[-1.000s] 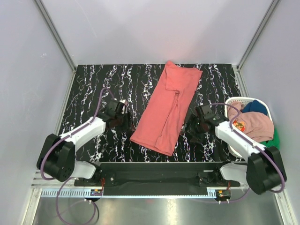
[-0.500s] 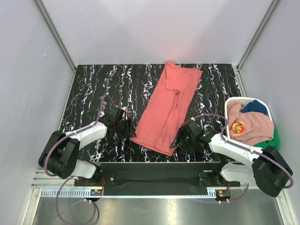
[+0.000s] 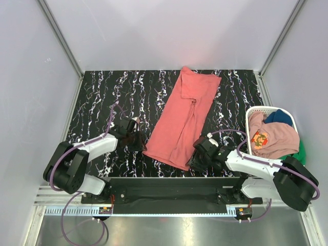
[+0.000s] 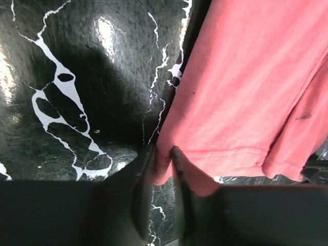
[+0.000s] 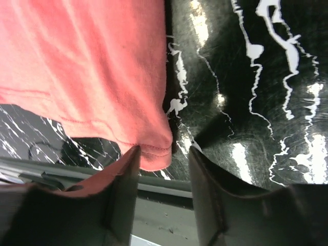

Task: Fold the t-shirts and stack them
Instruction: Fold the tshirt

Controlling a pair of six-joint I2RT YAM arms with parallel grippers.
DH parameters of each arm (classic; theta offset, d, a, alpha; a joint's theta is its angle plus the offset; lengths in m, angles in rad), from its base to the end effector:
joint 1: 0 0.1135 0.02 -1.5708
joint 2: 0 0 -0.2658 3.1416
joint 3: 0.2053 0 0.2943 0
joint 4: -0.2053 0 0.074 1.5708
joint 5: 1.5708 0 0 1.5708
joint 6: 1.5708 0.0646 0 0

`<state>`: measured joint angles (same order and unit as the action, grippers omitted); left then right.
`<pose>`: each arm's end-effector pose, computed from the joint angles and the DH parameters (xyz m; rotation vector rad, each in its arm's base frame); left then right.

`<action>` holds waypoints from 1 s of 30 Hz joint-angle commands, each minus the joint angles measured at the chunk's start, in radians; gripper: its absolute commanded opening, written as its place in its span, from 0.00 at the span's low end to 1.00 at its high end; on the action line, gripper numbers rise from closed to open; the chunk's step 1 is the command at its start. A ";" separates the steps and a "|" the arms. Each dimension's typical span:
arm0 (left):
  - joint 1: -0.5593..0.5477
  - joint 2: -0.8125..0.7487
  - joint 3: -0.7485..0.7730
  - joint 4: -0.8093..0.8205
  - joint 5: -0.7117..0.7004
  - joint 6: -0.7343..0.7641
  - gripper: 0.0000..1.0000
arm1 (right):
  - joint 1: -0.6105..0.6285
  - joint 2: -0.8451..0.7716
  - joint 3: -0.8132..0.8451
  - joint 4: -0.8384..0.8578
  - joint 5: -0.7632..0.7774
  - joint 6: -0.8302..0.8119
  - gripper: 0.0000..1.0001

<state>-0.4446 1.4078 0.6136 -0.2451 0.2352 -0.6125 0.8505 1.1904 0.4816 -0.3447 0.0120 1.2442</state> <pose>0.2562 -0.1387 0.0944 -0.1412 2.7232 -0.6521 0.1639 0.1856 0.0978 0.5528 2.7492 0.6342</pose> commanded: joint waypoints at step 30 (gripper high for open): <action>-0.279 -0.472 -0.221 -0.016 0.072 -0.386 0.00 | 0.019 -0.419 0.092 -0.674 0.045 -0.028 0.00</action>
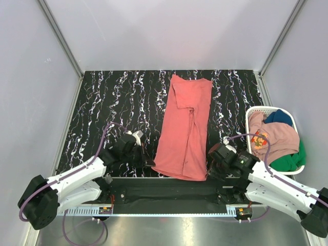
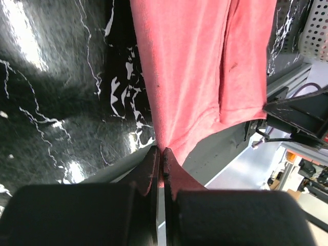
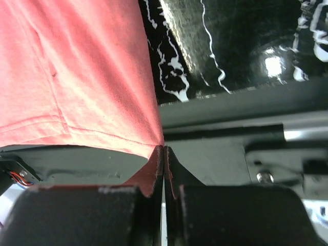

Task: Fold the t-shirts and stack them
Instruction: Fold the tshirt

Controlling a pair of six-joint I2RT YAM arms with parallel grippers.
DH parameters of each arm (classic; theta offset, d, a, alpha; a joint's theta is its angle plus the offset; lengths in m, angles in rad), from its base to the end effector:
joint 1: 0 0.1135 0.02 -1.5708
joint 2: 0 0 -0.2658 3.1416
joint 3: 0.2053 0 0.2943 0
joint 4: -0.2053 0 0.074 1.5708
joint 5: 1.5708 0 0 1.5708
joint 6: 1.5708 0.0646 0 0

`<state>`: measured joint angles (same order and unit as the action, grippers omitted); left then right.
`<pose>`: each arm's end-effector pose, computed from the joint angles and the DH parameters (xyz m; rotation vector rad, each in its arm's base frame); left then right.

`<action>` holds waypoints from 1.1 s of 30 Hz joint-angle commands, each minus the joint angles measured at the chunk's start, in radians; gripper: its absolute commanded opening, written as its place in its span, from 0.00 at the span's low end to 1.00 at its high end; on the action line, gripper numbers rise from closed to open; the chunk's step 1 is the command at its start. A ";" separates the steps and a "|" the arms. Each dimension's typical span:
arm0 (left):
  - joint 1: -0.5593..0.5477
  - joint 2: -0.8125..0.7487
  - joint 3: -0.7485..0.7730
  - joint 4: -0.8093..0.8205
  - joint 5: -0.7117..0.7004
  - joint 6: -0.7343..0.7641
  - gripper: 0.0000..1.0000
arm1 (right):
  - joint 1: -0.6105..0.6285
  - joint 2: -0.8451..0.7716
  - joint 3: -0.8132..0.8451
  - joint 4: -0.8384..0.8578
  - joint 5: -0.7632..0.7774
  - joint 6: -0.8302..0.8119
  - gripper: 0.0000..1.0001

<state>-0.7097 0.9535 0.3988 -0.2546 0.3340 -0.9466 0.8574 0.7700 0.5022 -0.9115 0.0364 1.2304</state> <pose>0.1651 -0.1697 0.1318 -0.1358 2.6563 -1.0850 0.1168 0.1314 0.1521 0.5437 2.8252 0.4668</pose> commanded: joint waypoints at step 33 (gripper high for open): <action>0.216 0.554 0.638 -0.060 0.034 0.141 0.00 | -0.244 0.499 0.593 0.045 0.310 -0.463 0.00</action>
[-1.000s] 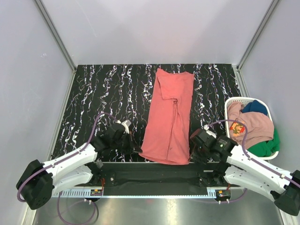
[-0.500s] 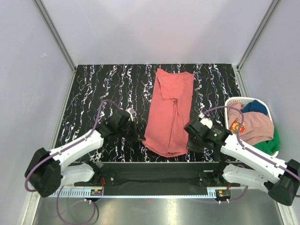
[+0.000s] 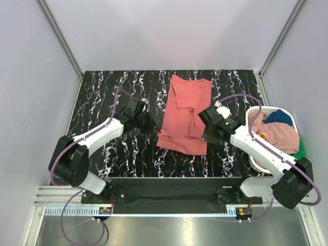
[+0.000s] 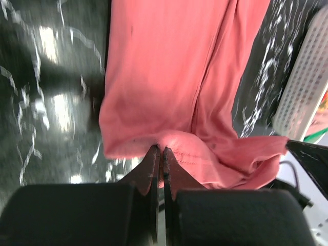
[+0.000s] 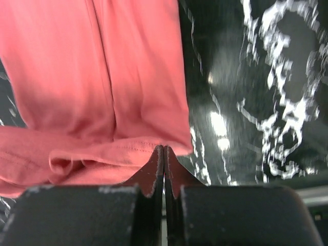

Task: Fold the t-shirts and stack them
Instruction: Fold the tshirt

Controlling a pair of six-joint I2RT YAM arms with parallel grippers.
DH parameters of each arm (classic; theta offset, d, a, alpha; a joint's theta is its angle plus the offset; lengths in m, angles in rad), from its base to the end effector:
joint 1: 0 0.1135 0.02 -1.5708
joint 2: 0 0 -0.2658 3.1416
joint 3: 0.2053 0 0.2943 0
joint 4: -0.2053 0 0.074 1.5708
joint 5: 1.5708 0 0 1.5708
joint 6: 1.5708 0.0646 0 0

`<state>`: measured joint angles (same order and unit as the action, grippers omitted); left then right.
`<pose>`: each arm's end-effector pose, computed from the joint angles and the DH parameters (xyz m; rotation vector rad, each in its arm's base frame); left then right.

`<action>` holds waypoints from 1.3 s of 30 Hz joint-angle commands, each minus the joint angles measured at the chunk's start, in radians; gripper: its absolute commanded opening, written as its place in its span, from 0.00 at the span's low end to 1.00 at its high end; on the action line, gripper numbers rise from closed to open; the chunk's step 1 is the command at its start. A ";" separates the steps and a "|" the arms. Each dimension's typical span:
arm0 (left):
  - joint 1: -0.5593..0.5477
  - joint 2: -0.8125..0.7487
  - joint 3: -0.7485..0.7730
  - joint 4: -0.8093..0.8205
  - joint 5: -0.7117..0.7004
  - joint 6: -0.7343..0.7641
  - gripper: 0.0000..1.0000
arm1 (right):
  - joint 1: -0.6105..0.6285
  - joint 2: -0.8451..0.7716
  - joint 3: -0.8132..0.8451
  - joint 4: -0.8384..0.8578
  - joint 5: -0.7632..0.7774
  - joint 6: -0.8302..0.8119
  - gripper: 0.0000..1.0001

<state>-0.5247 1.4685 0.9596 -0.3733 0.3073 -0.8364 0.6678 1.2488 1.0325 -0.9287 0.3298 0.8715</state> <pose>0.3016 -0.1972 0.1852 -0.2654 2.6358 -0.9152 0.2375 0.1607 0.2393 0.3588 2.5868 0.0807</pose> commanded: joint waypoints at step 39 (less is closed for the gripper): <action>0.184 0.670 0.659 0.077 0.242 0.076 0.00 | -0.361 0.505 0.334 0.283 -0.118 -0.342 0.00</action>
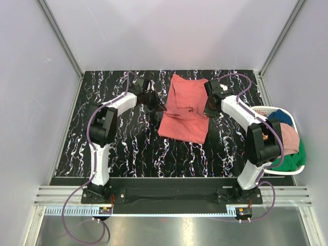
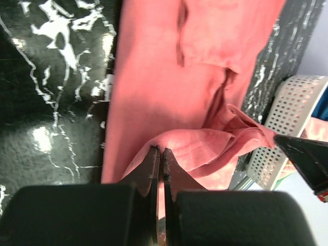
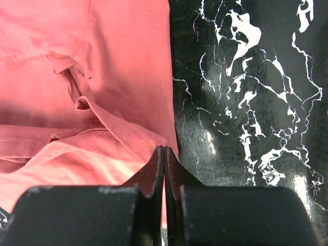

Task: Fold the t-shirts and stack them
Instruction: Fold the tshirt

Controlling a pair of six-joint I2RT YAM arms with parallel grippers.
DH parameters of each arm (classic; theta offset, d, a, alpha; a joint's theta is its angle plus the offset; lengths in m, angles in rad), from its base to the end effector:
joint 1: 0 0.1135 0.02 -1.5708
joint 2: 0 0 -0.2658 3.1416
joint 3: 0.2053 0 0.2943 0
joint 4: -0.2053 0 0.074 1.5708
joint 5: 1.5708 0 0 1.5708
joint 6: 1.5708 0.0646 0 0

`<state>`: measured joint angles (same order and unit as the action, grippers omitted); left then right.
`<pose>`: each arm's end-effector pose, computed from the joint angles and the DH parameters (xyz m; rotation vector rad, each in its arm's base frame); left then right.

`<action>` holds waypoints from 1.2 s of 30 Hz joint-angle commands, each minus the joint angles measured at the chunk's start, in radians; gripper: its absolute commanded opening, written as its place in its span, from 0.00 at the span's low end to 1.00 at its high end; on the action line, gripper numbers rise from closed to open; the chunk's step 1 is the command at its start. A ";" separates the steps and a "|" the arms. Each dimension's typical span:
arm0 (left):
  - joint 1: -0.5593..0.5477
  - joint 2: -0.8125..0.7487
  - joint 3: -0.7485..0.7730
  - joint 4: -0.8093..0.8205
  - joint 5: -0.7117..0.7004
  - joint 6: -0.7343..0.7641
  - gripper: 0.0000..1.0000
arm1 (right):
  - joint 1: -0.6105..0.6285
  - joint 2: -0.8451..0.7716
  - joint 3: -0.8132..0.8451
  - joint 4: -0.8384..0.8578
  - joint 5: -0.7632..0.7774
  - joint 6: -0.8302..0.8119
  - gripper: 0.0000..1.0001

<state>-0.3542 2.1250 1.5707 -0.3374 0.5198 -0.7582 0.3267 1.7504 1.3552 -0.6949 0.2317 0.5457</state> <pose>0.4748 -0.2098 0.1377 -0.2850 2.6208 -1.0822 0.4023 0.1207 0.1981 0.3594 2.5871 -0.0050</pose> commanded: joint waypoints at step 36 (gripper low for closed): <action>0.054 -0.054 0.045 -0.109 -0.109 0.233 0.48 | -0.103 0.112 0.084 0.090 -0.230 -0.112 0.52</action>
<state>-0.2882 2.1735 1.6501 -0.3691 0.4606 -0.6155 0.2260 1.8862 1.4082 -0.5785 0.0986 0.4637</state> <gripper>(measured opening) 0.478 0.508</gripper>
